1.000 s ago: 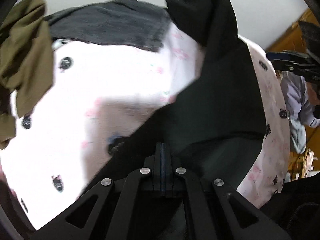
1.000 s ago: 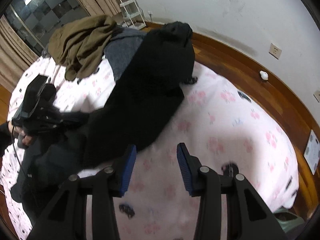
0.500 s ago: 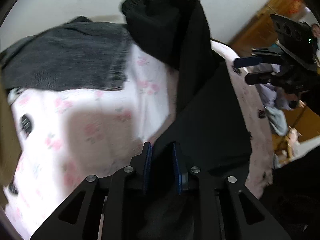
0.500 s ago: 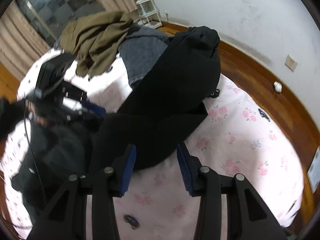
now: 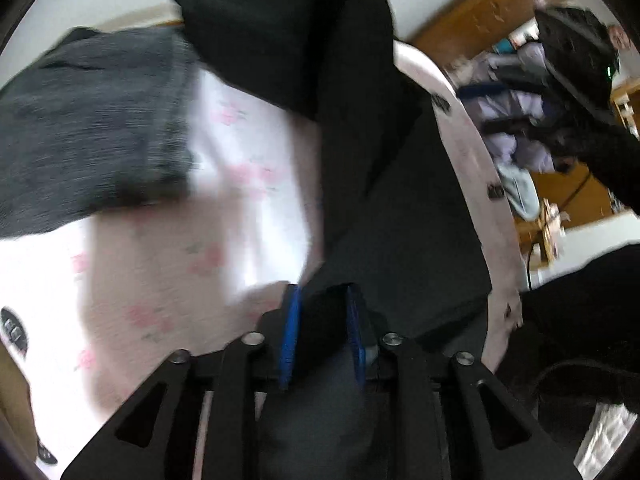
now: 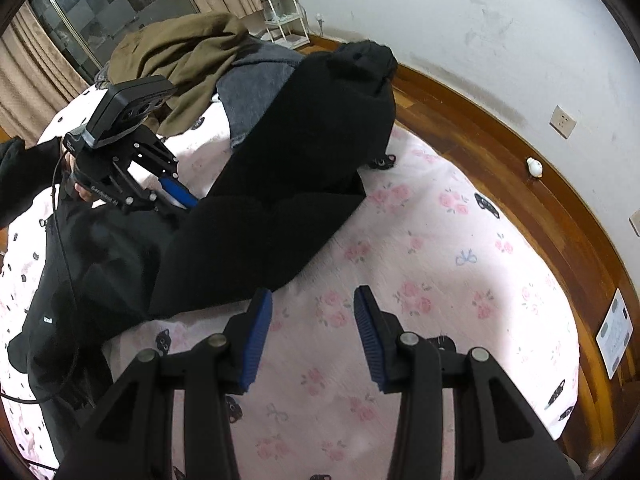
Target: Fold clothes
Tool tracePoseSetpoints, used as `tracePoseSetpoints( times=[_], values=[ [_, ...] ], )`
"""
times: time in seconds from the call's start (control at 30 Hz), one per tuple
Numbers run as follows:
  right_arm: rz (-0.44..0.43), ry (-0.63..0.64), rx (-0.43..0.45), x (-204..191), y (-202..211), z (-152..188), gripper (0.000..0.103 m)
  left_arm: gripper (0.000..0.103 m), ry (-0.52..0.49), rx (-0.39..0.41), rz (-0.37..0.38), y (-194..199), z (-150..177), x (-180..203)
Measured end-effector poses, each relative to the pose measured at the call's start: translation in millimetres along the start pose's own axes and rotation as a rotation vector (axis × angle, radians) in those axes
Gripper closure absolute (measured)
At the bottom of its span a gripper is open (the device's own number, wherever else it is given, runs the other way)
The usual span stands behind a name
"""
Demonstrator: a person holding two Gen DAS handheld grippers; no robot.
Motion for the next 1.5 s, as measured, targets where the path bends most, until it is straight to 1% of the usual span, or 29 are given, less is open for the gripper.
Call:
tracePoseSetpoints(
  times=[0.07,0.1,0.13,0.17,0.2,0.23,0.33,0.4,0.53,0.57,0.6,0.67,0.7,0.73,0.8,0.83,0.9,0.97,1.1,1.2,1.3,1.37,1.43,1.5],
  values=[
    [-0.011,0.001,0.003,-3,0,0,0.059,0.073,-0.023,-0.017,-0.003,-1,0,6],
    [-0.013,0.004,0.006,-4,1,-1,0.059,0.073,-0.036,-0.009,-0.03,-2,0,7],
    [-0.013,0.006,0.008,-5,1,-1,0.059,0.075,-0.025,-0.001,-0.049,-2,-1,7],
    [-0.013,0.007,0.01,-5,1,-2,0.059,0.078,-0.008,0.006,-0.063,-3,0,6],
    [-0.014,0.009,0.013,-6,2,-3,0.059,0.091,0.01,0.013,-0.078,-3,0,5],
    [-0.015,0.006,0.015,-6,2,-4,0.059,0.099,0.025,0.015,-0.084,-1,4,4],
    [-0.02,-0.007,0.023,-7,2,-5,0.059,0.101,0.054,0.052,-0.118,3,11,3],
    [-0.025,-0.013,0.029,-8,2,-6,0.059,0.102,0.077,0.096,-0.128,13,12,4],
    [-0.035,-0.018,0.04,-11,3,-8,0.059,0.102,0.134,0.201,-0.169,50,16,-7],
    [-0.036,-0.019,0.045,-11,4,-10,0.059,0.102,0.158,0.238,-0.194,67,19,-14],
    [-0.037,-0.019,0.053,-10,5,-12,0.059,0.103,0.182,0.269,-0.215,83,22,-21],
    [-0.036,-0.023,0.075,-8,8,-19,0.059,0.103,0.23,0.32,-0.272,117,28,-48],
    [-0.034,-0.026,0.088,-7,9,-23,0.059,0.103,0.262,0.333,-0.289,128,35,-57],
    [-0.03,-0.03,0.11,-4,9,-31,0.059,0.103,0.306,0.339,-0.322,139,45,-73],
    [-0.028,-0.037,0.151,2,5,-50,0.049,0.103,0.404,0.345,-0.386,158,69,-106],
    [-0.032,-0.04,0.167,4,2,-60,0.039,0.103,0.443,0.341,-0.411,160,83,-116],
    [-0.04,-0.046,0.201,9,-4,-82,0.035,0.103,0.511,0.331,-0.461,159,110,-133],
    [-0.075,-0.068,0.221,13,-18,-110,0.034,0.103,0.569,0.318,-0.494,155,133,-145],
    [-0.128,-0.094,0.235,15,-51,-163,0.033,0.102,0.633,0.301,-0.511,130,164,-145],
    [-0.109,-0.038,0.247,11,-68,-198,0.033,0.102,0.664,0.311,-0.513,122,175,-148],
    [-0.167,-0.013,0.296,1,-72,-231,0.033,0.102,0.705,0.334,-0.509,117,185,-151],
    [-0.208,0.001,0.309,-12,-78,-255,0.033,0.102,0.74,0.35,-0.504,114,194,-153],
    [-0.206,0.037,0.301,-27,-88,-271,0.033,0.102,0.79,0.362,-0.493,108,206,-155],
    [-0.225,0.055,0.276,-46,-103,-284,0.033,0.102,0.821,0.373,-0.49,102,216,-155]
  ],
)
Point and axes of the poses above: each gripper's, at about its wrist camera, not at the fingertips, and y roughly against the way its jaws point, x to its right, z to its underside, the point moved 10 cm from there along -y, roughly the way its jaws point, and after that the axes turned 12 degrees about y, right-handed, at the moved point
